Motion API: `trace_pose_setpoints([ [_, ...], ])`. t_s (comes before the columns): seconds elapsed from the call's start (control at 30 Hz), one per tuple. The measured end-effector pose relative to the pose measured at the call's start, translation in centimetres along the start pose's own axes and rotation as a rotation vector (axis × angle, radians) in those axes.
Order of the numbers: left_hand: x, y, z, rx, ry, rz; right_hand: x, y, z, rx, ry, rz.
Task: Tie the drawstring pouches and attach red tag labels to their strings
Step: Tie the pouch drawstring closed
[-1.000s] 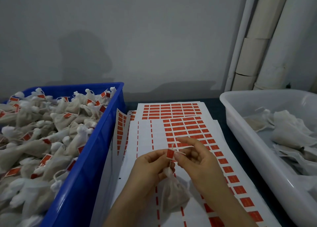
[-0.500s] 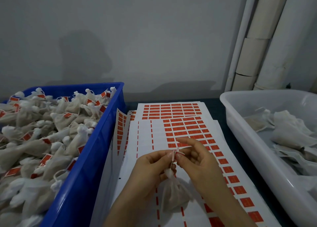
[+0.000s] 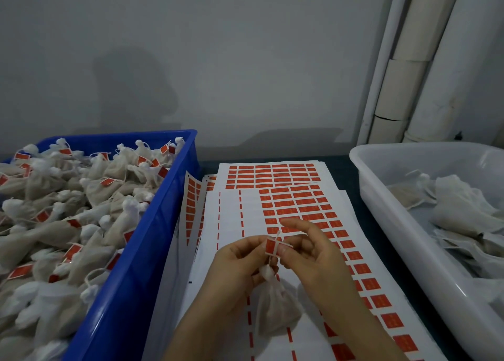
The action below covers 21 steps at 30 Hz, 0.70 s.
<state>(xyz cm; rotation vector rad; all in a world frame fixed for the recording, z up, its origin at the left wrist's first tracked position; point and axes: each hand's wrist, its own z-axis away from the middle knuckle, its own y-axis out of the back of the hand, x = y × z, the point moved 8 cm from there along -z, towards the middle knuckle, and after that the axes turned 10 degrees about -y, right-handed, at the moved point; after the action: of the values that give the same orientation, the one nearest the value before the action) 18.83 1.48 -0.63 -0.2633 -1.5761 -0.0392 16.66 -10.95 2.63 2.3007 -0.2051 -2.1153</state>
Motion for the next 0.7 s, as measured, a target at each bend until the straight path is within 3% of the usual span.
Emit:
trace_pose_setpoints([
  [0.7, -0.20, -0.84, -0.04, -0.080, -0.003, 0.037, 0.40, 0.39, -0.26, 0.046, -0.015, 0.015],
])
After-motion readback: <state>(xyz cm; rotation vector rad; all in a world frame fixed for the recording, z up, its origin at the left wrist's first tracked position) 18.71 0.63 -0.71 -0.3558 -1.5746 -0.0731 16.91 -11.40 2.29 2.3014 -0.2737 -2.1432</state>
